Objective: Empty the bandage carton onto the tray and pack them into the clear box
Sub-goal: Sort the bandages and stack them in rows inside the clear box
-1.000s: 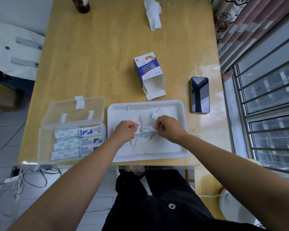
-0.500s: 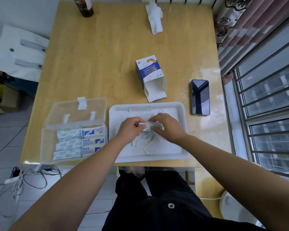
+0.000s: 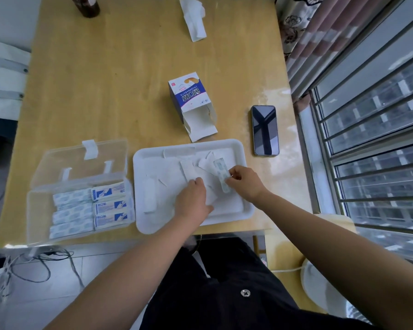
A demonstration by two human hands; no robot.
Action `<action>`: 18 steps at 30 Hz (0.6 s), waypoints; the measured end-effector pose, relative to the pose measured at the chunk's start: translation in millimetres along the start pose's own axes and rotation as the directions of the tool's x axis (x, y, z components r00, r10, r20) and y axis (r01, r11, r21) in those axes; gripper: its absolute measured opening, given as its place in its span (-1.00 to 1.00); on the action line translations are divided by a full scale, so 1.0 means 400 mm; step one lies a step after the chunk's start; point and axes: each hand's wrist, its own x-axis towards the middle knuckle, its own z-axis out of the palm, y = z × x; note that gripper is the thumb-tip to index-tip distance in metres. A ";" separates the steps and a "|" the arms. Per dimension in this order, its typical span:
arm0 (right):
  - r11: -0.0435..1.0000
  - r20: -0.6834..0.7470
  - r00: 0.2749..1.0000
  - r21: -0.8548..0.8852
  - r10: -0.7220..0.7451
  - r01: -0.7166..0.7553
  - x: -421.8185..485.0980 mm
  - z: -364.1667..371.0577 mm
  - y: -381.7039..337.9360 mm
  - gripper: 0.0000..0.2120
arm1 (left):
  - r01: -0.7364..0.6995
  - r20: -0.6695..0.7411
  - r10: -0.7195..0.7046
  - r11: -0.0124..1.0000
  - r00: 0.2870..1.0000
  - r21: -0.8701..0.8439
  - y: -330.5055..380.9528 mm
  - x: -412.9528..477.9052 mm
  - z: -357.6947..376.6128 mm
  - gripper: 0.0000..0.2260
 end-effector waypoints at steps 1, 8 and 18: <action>1.000 0.006 1.000 0.014 0.004 -0.004 -0.003 0.001 0.001 -0.86 | 0.008 -0.011 -0.008 1.000 1.000 0.018 0.001 0.003 0.005 -0.56; 0.993 0.025 0.999 0.114 0.025 -0.028 -0.008 -0.008 0.012 -0.86 | -0.024 -0.117 0.008 0.991 0.993 -0.135 -0.037 0.011 -0.010 -0.89; 0.915 0.311 0.949 0.370 0.043 -0.163 -0.022 0.010 -0.041 -0.89 | 0.157 0.040 -0.225 0.529 0.973 -0.834 -0.052 0.025 -0.043 -0.84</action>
